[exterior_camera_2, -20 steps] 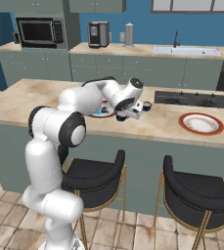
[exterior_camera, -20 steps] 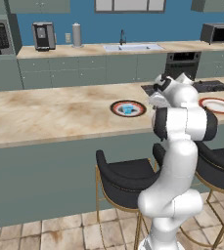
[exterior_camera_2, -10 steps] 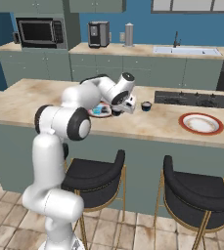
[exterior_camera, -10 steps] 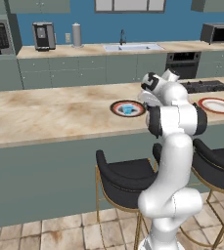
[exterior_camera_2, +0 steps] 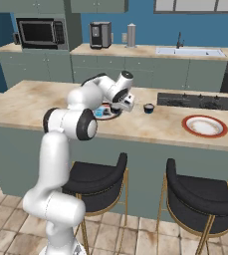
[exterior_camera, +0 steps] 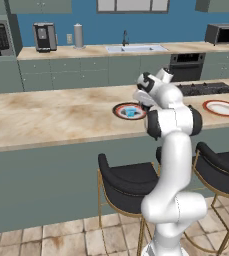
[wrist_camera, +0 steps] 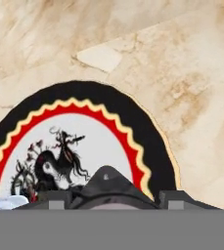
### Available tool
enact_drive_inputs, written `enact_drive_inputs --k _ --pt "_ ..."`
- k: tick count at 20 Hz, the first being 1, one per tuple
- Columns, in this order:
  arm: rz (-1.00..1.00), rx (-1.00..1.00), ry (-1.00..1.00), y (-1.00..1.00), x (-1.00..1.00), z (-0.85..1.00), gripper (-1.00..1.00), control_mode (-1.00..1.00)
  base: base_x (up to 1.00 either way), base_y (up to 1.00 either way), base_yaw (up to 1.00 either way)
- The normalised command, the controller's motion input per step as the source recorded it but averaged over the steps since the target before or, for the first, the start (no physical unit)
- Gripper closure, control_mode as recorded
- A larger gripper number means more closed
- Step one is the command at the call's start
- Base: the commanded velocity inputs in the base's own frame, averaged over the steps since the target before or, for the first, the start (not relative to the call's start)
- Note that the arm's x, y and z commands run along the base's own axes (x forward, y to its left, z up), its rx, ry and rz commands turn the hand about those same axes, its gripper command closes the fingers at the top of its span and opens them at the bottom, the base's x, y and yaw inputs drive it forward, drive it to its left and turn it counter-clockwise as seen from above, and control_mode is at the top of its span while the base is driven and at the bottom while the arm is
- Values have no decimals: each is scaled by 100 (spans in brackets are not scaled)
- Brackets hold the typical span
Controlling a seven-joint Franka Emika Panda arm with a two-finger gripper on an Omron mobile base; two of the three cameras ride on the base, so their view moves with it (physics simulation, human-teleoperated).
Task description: Place two yogurt containers on each plate.
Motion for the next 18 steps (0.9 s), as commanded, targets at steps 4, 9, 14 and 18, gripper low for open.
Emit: enact_drive_inputs --k 4,9,14,18 --pt "0 1 0 7 25 -29 100 -100 0 0 0" --pt "0 3 -2 14 -15 -54 100 -100 0 0 0" --pt "0 0 -10 30 -13 -8 -100 -100 0 0 0" --pt "0 0 -3 29 -2 16 -100 -100 0 0 0"
